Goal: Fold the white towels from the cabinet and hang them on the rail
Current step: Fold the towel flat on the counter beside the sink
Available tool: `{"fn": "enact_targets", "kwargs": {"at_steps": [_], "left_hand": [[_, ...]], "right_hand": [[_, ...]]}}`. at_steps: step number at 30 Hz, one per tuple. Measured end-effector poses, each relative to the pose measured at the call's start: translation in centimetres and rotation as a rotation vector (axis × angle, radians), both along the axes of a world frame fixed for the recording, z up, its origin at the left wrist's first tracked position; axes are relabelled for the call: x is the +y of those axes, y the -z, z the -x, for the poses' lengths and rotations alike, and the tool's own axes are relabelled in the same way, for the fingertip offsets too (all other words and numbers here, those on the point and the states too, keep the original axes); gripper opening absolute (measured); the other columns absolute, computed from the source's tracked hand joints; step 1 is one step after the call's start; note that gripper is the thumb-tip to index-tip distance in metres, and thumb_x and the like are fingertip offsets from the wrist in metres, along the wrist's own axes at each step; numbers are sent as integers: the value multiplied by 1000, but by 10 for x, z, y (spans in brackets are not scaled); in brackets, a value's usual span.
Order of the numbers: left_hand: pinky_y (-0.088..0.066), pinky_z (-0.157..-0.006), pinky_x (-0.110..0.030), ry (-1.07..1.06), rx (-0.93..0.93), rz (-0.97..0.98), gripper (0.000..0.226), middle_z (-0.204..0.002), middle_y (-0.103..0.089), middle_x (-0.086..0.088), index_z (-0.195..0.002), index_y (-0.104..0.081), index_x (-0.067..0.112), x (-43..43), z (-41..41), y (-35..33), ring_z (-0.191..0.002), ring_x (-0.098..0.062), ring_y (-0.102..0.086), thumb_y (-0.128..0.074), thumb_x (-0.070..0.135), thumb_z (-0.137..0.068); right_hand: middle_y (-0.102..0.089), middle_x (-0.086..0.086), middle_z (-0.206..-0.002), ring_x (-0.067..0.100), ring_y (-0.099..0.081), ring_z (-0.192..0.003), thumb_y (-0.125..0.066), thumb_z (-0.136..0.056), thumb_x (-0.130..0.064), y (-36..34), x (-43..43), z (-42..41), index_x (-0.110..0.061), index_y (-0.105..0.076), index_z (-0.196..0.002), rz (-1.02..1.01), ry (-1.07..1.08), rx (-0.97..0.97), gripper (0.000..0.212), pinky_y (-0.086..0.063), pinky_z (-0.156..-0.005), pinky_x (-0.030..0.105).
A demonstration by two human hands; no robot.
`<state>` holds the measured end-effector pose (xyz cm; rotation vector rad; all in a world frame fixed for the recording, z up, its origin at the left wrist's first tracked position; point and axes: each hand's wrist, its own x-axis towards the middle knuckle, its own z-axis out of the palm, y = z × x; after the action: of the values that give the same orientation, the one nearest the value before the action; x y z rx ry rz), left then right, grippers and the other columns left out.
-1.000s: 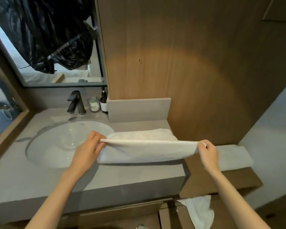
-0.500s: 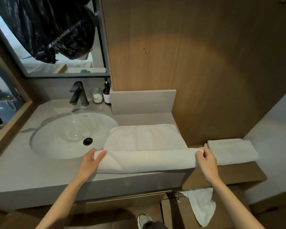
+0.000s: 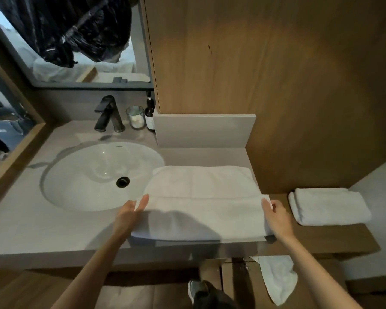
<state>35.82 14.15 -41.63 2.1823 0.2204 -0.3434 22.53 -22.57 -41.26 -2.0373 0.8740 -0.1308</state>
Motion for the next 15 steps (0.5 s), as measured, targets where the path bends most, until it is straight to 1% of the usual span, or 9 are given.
{"fn": "enact_targets", "kwargs": {"at_steps": [1, 3, 5, 7, 9, 11, 13, 15], "left_hand": [[-41, -65, -32, 40, -24, -12, 41, -74, -55, 1, -80, -58, 16, 1, 4, 1, -75, -22, -54, -52, 55, -92], [-42, -60, -28, 83, -101, -33, 39, -72, -59, -4, -79, -61, 11, 2, 10, 3, -70, -22, -56, -54, 47, -93], [-41, -58, -27, 43, -144, -21, 36, -73, -59, -9, -80, -58, 8, 1, 12, 6, -67, -21, -54, -52, 40, -95], [-40, -56, -28, 13, -159, -7, 31, -72, -55, -7, -83, -52, 10, -1, 15, 9, -65, -20, -51, -50, 37, -97], [-39, -56, -27, 16, -170, -21, 27, -74, -53, -3, -88, -51, 10, -2, 18, 13, -66, -17, -51, -47, 35, -98], [-39, -57, -26, 19, -179, -62, 27, -78, -55, -3, -93, -51, 11, 0, 23, 16, -70, -16, -54, -42, 35, -100], [-44, -58, -29, 21, -202, -104, 30, -79, -57, -5, -93, -50, 11, 1, 24, 19, -71, -18, -56, -37, 36, -101], [-47, -61, -35, 28, -215, -143, 32, -77, -58, -6, -91, -50, 11, 1, 24, 20, -68, -19, -57, -35, 38, -101]], "right_hand": [[-55, 4, -95, 19, -52, -86, -42, -101, -41, 2, 0, 0, -13, -48, -108, -9, 0, 7, 29, -38, -66, 29], [-56, 2, -88, 18, -54, -81, -43, -100, -40, 7, 0, 1, -9, -50, -106, 2, 5, 0, 32, -39, -62, 28], [-54, 0, -79, 16, -54, -73, -42, -101, -35, 13, 0, 1, -4, -52, -106, 34, 7, -9, 32, -39, -57, 25], [-56, 1, -79, 14, -55, -70, -41, -102, -34, 15, 1, 2, -7, -51, -106, 82, -9, 6, 29, -39, -54, 24], [-60, 2, -79, 14, -58, -68, -38, -102, -36, 18, 1, 4, -15, -48, -105, 180, -39, 63, 23, -40, -52, 26], [-57, -2, -71, 12, -56, -62, -36, -102, -37, 20, 2, 6, -21, -43, -103, 321, -67, 149, 17, -36, -51, 24], [-53, -5, -66, 11, -53, -57, -35, -102, -36, 19, 4, 7, -21, -41, -104, 429, -70, 204, 17, -34, -50, 22], [-50, -5, -64, 10, -50, -54, -35, -102, -36, 19, 7, 8, -17, -43, -108, 504, -84, 235, 21, -34, -49, 23]]}}
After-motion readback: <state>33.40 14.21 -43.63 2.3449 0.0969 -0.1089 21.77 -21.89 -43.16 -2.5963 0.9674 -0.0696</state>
